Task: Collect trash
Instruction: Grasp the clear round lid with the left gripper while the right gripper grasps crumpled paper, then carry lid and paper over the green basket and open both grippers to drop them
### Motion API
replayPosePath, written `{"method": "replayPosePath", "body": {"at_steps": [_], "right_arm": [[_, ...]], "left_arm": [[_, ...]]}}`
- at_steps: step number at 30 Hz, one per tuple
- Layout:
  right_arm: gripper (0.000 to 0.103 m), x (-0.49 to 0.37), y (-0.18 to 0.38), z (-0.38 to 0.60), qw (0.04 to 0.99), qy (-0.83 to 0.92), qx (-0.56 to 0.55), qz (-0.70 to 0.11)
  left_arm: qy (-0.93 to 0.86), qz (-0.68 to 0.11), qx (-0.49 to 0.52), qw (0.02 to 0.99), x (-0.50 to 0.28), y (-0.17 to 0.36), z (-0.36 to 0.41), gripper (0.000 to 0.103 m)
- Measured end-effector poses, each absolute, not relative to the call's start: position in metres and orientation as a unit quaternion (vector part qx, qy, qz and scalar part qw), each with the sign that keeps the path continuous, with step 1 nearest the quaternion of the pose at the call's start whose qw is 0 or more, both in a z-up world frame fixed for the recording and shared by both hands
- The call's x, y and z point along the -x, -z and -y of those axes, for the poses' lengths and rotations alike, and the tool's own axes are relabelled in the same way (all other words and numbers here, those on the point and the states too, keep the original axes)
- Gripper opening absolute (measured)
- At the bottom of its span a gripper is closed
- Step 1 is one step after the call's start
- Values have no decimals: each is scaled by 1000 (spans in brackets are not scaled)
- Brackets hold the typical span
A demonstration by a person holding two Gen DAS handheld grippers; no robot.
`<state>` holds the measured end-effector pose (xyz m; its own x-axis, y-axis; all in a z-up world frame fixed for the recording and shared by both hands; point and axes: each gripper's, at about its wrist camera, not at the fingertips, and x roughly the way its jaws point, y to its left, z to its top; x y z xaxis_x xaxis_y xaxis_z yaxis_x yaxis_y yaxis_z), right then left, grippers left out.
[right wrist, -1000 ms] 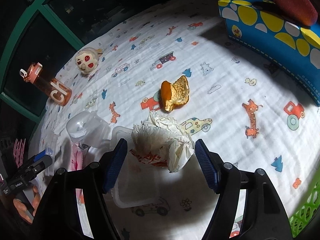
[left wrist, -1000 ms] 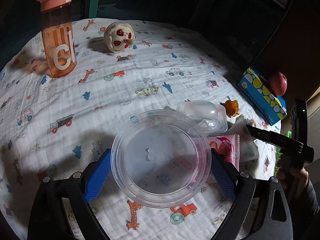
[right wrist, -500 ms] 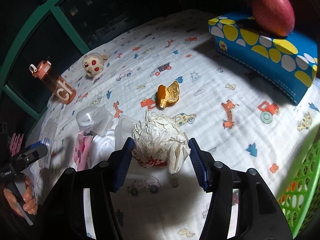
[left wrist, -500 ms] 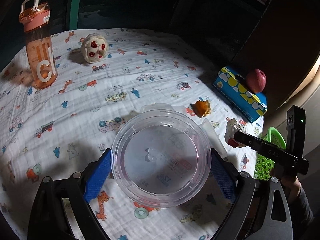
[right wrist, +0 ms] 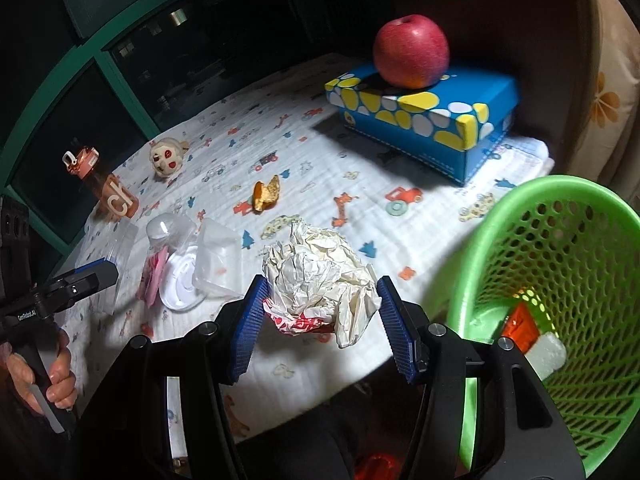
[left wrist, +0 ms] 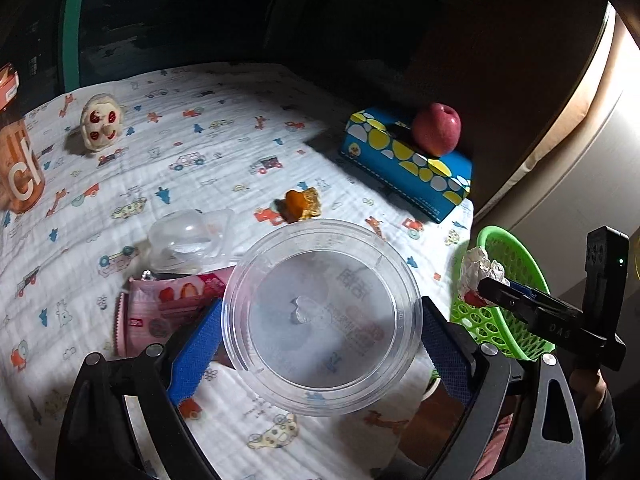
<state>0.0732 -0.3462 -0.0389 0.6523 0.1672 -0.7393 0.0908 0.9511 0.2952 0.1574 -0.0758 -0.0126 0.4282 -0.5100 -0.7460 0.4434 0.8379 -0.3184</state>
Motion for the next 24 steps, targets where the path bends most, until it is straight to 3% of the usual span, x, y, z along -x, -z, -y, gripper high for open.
{"method": "replayPosePath", "body": {"at_steps": [24], "right_arm": [[59, 12, 49, 480, 886, 108, -196, -407]], "left_arm": [[385, -451, -24, 805, -118, -4, 231, 90]]}}
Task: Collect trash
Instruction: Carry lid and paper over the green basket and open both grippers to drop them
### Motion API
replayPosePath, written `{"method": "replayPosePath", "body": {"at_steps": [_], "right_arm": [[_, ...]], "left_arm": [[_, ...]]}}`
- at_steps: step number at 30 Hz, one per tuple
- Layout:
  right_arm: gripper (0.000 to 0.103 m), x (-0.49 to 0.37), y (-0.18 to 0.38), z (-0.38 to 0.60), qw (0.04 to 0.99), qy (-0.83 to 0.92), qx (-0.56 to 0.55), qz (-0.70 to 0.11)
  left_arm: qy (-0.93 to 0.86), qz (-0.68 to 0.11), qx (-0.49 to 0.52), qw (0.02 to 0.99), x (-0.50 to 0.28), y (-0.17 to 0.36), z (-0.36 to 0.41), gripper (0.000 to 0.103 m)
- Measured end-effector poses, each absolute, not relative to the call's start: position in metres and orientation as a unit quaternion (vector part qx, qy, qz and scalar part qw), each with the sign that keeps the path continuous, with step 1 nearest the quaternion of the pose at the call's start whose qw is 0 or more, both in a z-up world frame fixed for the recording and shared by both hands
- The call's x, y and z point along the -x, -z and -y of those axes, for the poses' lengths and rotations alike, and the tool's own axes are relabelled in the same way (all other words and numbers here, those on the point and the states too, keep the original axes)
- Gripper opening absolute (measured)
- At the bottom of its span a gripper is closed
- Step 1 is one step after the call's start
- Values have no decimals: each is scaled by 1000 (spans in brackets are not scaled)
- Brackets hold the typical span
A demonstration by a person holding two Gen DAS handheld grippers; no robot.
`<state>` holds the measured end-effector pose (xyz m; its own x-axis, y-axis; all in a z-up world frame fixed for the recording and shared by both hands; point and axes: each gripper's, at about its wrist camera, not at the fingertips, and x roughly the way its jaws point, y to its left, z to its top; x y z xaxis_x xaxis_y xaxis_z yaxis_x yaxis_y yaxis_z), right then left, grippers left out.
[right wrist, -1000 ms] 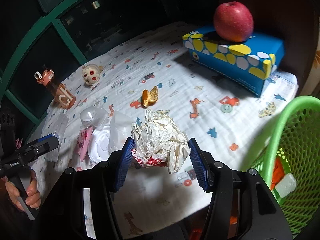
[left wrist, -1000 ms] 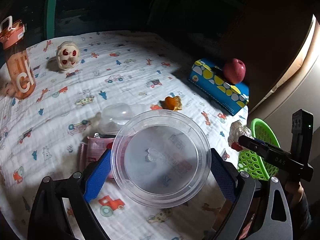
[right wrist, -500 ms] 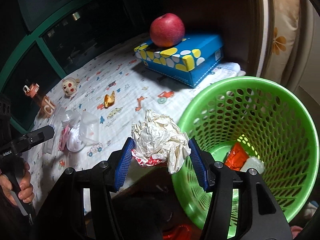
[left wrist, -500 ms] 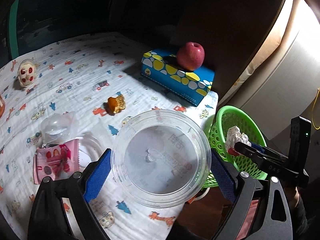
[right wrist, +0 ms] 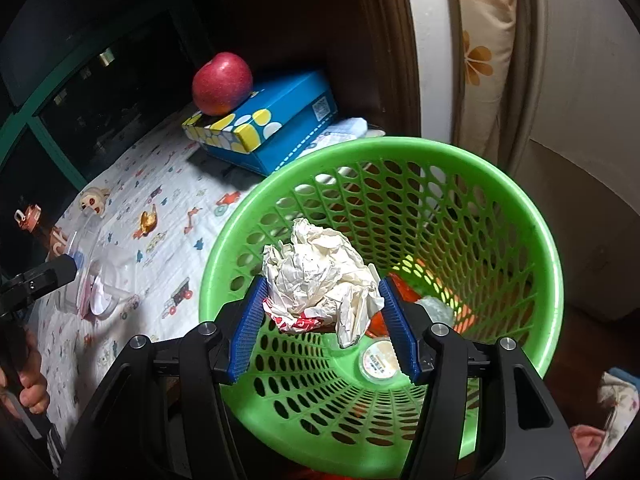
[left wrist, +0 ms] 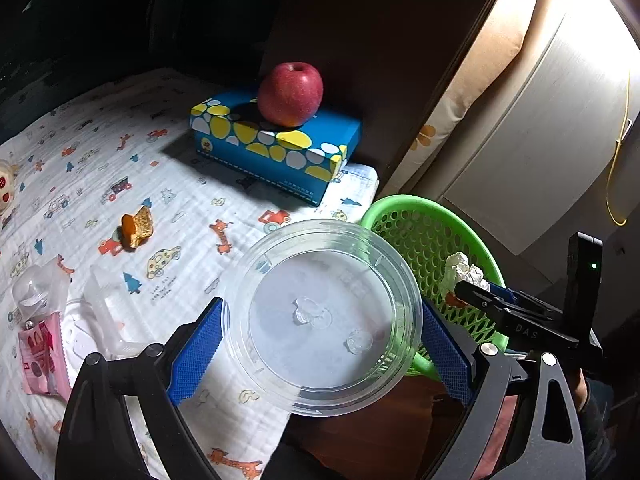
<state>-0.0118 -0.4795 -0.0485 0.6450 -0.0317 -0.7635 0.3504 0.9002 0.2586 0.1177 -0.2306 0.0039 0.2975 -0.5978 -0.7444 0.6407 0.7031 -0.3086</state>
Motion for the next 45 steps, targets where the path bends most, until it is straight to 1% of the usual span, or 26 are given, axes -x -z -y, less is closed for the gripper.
{"method": "replayPosePath", "body": {"at_steps": [5, 8, 10, 12, 23, 34, 38, 45], "right_arm": [[60, 20, 55, 499, 880, 124, -206, -409], [63, 24, 57, 507, 879, 129, -212, -408], [69, 28, 58, 512, 878, 134, -215, -405], [70, 31, 57, 516, 878, 139, -218, -403], [70, 55, 45, 529, 884, 155, -232, -375], [71, 68, 40, 532, 885, 162, -244, -362], [71, 69, 38, 532, 885, 161, -244, -362], [72, 66, 35, 523, 888, 154, -241, -359]], "left_arm": [[401, -450, -40, 797, -111, -4, 258, 90], [408, -452, -49, 791, -106, -2, 273, 90], [413, -455, -53, 787, -104, 1, 284, 90], [417, -457, -59, 783, -100, 5, 294, 90], [439, -467, -83, 763, -84, 26, 341, 90], [459, -488, -96, 736, -74, 47, 368, 91], [462, -498, -91, 729, -74, 50, 367, 92], [460, -488, -87, 737, -72, 42, 353, 94]]}}
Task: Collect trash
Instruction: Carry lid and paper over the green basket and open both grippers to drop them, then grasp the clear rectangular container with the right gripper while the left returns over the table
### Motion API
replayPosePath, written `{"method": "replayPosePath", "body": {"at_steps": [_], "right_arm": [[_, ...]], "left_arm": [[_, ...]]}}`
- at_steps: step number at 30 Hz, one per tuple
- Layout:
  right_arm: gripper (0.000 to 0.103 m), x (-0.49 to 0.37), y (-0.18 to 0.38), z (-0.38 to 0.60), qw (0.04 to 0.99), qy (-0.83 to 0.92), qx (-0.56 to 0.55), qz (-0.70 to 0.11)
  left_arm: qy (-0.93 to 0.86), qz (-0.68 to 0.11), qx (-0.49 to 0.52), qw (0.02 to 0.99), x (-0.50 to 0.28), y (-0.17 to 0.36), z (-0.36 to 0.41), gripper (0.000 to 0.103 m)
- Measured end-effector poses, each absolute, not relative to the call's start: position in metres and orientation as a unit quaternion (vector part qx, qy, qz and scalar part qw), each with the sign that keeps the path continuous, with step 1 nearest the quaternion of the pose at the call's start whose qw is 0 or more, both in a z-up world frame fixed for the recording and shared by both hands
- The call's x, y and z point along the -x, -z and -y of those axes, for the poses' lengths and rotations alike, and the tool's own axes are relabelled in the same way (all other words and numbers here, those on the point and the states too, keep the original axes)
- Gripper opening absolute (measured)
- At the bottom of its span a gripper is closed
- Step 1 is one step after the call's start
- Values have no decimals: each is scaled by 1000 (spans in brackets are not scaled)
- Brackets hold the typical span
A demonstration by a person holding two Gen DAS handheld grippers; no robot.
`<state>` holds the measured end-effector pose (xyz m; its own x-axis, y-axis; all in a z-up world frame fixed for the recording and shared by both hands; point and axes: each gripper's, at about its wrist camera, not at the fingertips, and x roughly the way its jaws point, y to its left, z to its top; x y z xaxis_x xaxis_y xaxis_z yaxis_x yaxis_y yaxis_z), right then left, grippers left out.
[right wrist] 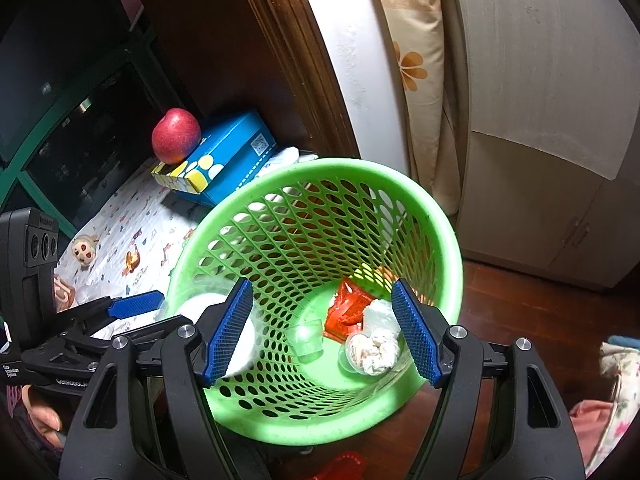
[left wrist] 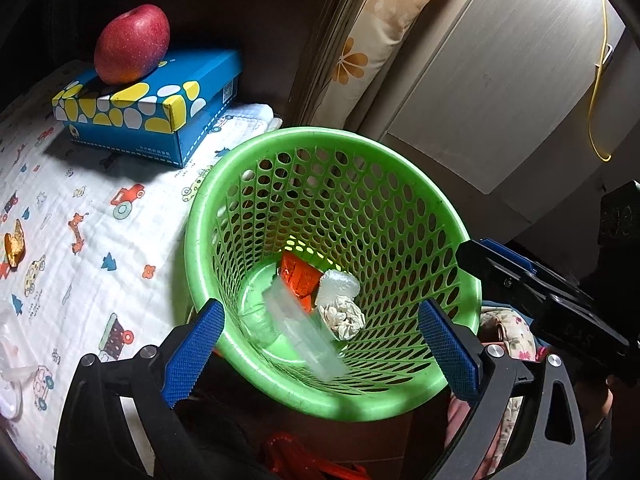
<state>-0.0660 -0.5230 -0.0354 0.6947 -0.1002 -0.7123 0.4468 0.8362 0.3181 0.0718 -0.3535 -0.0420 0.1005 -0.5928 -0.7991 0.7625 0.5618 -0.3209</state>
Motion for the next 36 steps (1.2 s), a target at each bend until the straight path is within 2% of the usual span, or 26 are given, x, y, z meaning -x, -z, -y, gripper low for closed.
{"method": "replayPosePath", "body": {"at_steps": [11, 36], "right_arm": [[73, 54, 26, 495, 897, 127, -224, -361], [75, -47, 30, 355, 899, -21, -160, -406]], "left_arm": [[418, -466, -64, 777, -81, 23, 294, 94], [178, -477, 54, 859, -155, 37, 36, 94]]}}
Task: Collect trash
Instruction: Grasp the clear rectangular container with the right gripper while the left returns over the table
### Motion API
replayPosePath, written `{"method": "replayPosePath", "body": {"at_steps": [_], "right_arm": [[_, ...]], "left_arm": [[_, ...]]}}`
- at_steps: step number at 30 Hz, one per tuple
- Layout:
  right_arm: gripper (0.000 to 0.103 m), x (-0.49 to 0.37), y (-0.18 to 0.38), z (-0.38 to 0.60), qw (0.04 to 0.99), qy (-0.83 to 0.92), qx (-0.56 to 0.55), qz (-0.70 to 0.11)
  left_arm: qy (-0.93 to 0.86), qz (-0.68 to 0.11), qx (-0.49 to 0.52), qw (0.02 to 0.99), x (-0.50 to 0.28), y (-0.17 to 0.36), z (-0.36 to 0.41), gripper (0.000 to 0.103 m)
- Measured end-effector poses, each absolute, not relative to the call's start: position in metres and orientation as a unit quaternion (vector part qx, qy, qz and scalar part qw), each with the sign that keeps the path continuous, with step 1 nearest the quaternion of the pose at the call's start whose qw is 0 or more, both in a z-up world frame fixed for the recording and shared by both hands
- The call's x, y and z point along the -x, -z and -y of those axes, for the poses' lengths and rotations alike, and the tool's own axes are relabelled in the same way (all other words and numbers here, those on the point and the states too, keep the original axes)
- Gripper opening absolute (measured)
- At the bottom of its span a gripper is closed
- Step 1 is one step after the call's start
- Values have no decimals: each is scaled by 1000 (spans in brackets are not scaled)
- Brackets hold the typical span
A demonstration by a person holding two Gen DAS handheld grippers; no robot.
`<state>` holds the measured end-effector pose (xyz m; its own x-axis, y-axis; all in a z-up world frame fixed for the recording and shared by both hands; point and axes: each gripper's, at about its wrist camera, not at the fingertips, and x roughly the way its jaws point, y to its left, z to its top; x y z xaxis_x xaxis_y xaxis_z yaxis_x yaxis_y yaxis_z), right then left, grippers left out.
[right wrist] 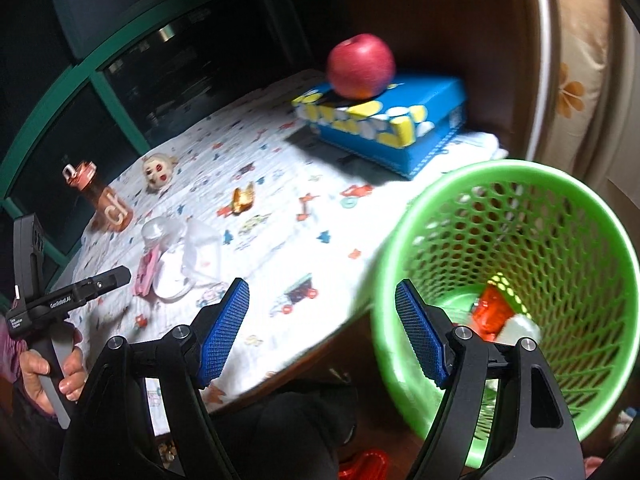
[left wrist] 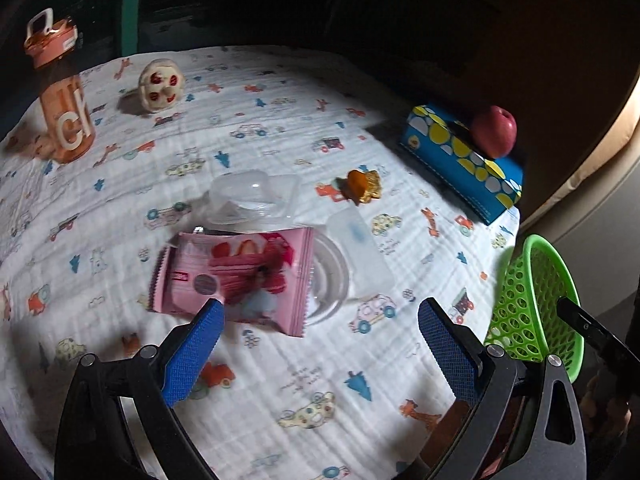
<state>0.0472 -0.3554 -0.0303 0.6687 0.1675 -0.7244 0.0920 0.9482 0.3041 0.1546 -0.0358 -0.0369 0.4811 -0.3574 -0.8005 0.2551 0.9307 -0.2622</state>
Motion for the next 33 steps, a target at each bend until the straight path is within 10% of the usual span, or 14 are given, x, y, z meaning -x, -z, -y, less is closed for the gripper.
{"method": "replayPosePath", "body": {"at_steps": [33], "right_arm": [[60, -197, 118, 236, 816, -166, -217, -510]], "left_arm": [[117, -482, 110, 861, -201, 52, -49, 94]]}}
